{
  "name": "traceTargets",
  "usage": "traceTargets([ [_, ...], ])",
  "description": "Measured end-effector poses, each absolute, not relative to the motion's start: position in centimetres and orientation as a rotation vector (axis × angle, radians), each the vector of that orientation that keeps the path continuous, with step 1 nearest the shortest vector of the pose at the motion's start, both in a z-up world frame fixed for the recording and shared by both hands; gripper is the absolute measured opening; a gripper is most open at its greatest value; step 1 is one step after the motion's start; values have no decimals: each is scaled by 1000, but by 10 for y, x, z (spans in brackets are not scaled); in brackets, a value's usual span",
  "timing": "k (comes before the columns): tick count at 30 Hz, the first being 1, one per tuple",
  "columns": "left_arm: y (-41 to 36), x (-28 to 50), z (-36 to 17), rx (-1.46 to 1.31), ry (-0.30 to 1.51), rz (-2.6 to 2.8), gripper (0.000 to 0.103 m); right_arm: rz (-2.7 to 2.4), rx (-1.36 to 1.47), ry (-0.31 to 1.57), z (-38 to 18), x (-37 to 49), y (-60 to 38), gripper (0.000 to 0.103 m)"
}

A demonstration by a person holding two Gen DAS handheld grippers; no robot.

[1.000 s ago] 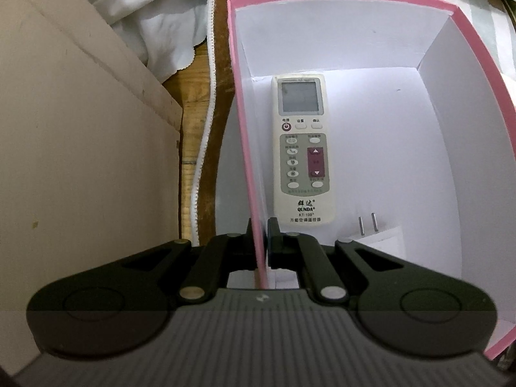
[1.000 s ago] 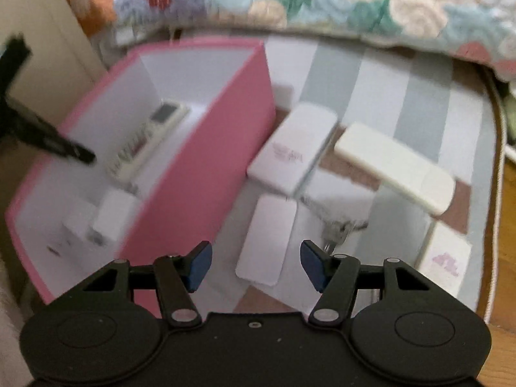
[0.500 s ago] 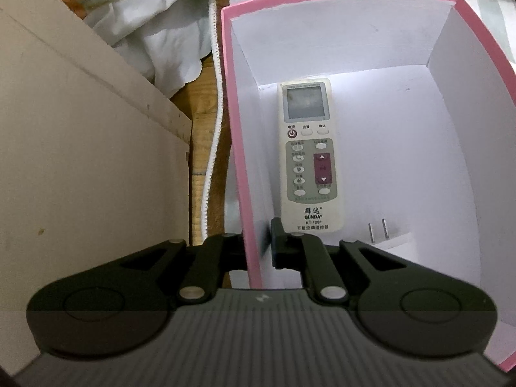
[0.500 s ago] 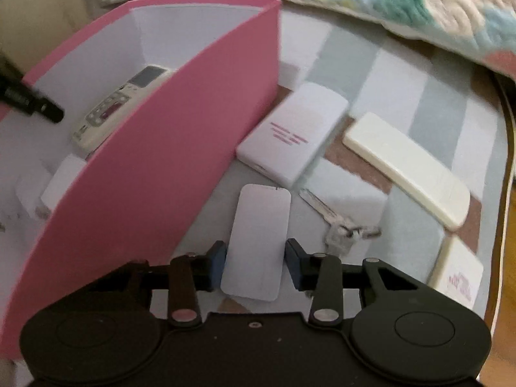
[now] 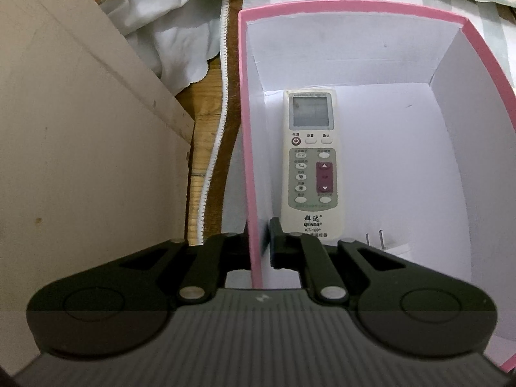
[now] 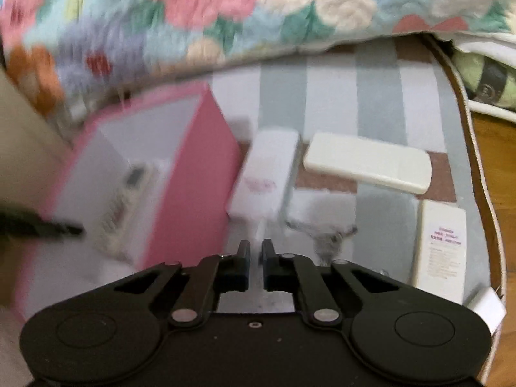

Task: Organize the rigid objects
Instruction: 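Move the right gripper to the small white card and grasp it, then lift the white card with the right gripper toward the pink box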

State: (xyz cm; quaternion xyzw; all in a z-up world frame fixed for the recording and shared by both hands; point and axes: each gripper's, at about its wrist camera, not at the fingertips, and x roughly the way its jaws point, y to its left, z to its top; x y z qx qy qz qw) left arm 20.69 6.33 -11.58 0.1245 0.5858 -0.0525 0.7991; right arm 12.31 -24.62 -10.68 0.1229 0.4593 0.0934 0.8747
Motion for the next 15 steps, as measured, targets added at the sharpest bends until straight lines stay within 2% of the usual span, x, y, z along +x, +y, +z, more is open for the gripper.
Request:
traceTargets([
  [4,62,206,-115,277,1253,-111,6,221,184,985,-102,128,-236,8],
  [11,59,206,-117,280,1253,-109,7,220,248,1042,-120,133,-250,6],
  [12,59,207,-118,279,1254,-108,7,236,252,1051,-121,132,-250,8],
  [15,59,208,-119,281,1256,-109,7,287,185,1064,-121,124,-246,24],
])
